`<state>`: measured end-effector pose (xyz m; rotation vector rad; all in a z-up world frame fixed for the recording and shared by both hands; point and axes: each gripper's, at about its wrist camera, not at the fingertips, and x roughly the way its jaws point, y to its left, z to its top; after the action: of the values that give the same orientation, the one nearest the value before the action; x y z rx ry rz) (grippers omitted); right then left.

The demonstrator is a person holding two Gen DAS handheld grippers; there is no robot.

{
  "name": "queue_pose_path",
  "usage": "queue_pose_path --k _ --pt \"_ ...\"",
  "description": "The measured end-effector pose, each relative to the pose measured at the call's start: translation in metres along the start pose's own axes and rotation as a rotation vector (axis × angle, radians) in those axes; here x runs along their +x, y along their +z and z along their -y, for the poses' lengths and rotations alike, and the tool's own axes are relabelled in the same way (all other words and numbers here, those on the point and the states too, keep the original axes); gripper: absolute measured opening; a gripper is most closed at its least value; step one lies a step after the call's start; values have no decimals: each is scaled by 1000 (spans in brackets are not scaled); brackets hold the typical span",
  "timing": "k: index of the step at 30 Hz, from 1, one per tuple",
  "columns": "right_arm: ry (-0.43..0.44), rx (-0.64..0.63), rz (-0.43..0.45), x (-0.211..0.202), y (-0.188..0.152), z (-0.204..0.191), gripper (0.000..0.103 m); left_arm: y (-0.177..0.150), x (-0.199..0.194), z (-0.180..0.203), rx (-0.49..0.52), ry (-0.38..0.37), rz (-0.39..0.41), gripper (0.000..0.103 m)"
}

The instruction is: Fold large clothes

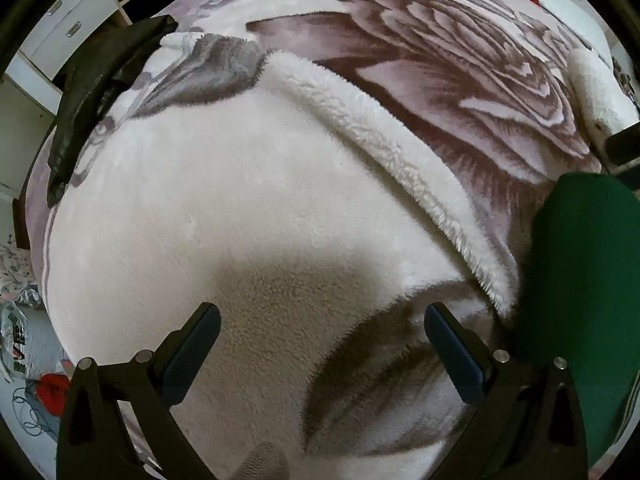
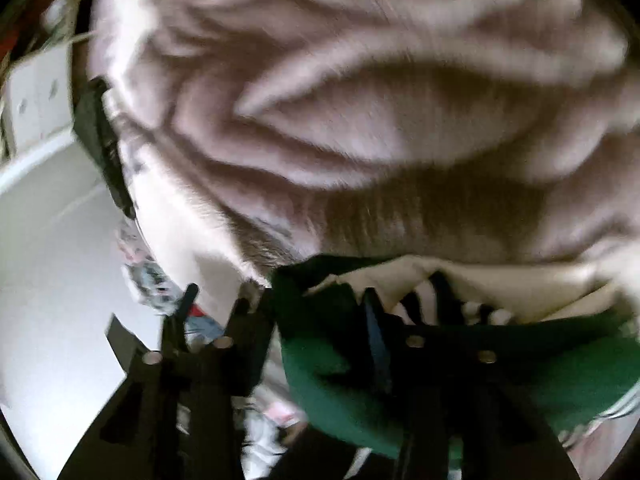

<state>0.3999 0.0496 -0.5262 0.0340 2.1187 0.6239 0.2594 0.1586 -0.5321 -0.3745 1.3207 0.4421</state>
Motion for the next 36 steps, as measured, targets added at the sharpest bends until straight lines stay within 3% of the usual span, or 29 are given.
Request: queue_pose_path --k 3,5,7,8,10,12,13,15,18,21,24,28,29,30,31,32,34,36 --pt "-131 -166 135 -28 -10 -29 63 3 0 3 1 3 5 103" --pt "-140 -216 99 -21 -10 -27 63 5 0 7 0 0 7 103" --pt "-123 -208 23 1 -9 -3 41 6 -1 13 4 -11 10 103" --pt "-101 -127 4 16 -7 14 40 7 -2 15 7 -15 13 103" --pt "89 129 12 28 1 57 36 6 -6 21 12 -27 14 103" --pt "249 255 59 18 2 83 35 8 -11 22 14 -51 21 103" --pt "282 232 108 4 -2 87 36 7 -15 23 18 -67 31 103" --pt "243 147 196 -37 -26 91 59 5 -25 26 24 -103 50 103" --pt "156 110 349 -93 -81 116 67 0 -34 30 6 -187 41 103" --pt "77 170 482 -124 -145 166 78 -8 -34 36 -26 -261 6 103" --pt "55 314 512 -117 -184 229 78 -13 -28 49 -25 -262 -35 103" --pt "203 375 548 -83 -181 278 78 -16 -32 59 -4 -232 3 103" --pt "250 354 566 -78 -176 279 70 -15 -32 60 1 -224 8 103" --pt "281 347 591 -73 -171 280 23 -15 -32 61 3 -216 9 103" --pt "285 331 616 -71 -166 275 5 -14 -32 61 1 -214 10 103" --pt "265 321 624 -68 -164 269 6 -14 -33 61 -1 -209 11 103" --pt "209 344 725 -81 -169 264 5 -15 -34 59 -4 -188 17 103" --pt "175 415 751 -89 -170 276 3 -16 -35 55 -15 -176 12 103"
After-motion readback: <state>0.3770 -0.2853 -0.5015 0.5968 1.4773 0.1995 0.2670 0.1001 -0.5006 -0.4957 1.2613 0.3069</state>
